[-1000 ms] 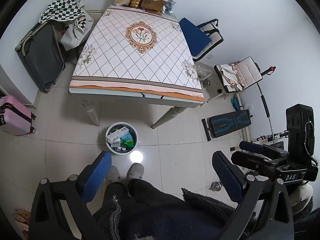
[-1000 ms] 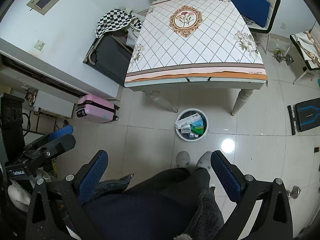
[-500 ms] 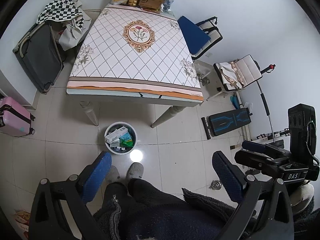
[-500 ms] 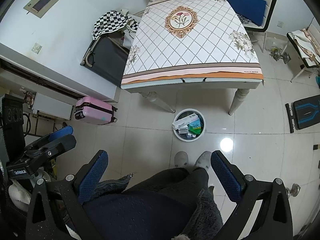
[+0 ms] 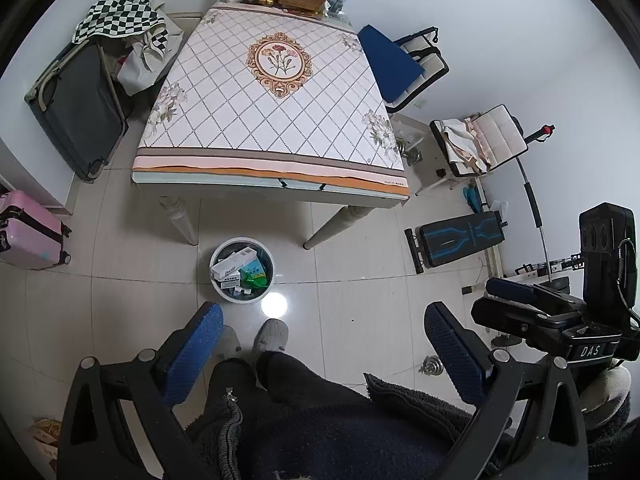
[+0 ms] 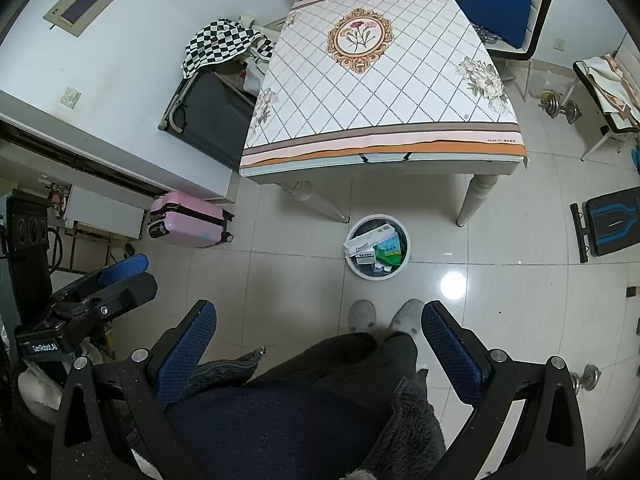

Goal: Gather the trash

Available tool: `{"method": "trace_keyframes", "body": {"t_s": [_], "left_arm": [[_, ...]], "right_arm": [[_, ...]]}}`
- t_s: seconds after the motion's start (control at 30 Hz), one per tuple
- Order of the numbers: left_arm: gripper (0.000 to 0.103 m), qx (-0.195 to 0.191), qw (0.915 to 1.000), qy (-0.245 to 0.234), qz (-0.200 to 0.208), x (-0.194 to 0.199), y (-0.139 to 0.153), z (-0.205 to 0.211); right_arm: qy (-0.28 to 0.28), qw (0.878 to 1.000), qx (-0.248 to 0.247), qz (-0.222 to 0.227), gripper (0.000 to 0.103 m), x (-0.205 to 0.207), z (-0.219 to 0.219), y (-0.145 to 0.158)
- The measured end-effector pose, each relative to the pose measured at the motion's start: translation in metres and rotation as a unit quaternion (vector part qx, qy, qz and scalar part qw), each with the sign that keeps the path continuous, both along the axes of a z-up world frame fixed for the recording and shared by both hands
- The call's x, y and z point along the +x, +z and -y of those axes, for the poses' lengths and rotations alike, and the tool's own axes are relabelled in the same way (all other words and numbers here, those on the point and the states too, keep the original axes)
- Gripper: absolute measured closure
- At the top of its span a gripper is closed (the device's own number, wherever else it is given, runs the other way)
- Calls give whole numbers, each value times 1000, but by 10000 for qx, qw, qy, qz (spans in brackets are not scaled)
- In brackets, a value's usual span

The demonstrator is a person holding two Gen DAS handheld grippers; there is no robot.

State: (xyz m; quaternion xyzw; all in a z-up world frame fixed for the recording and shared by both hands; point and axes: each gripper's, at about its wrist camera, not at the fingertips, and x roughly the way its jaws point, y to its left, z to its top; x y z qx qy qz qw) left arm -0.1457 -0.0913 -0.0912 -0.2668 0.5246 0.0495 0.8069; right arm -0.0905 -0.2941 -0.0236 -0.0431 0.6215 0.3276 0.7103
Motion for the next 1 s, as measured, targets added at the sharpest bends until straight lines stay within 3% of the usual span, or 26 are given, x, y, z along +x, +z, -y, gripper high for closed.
{"method": "trace_keyframes", "body": {"t_s": [1.0], "left_arm": [[0,209,9995,161,-177,6,-3,-5]], "right_arm": [[-14,9998,-180,-18,0,10,-17,-5]]}}
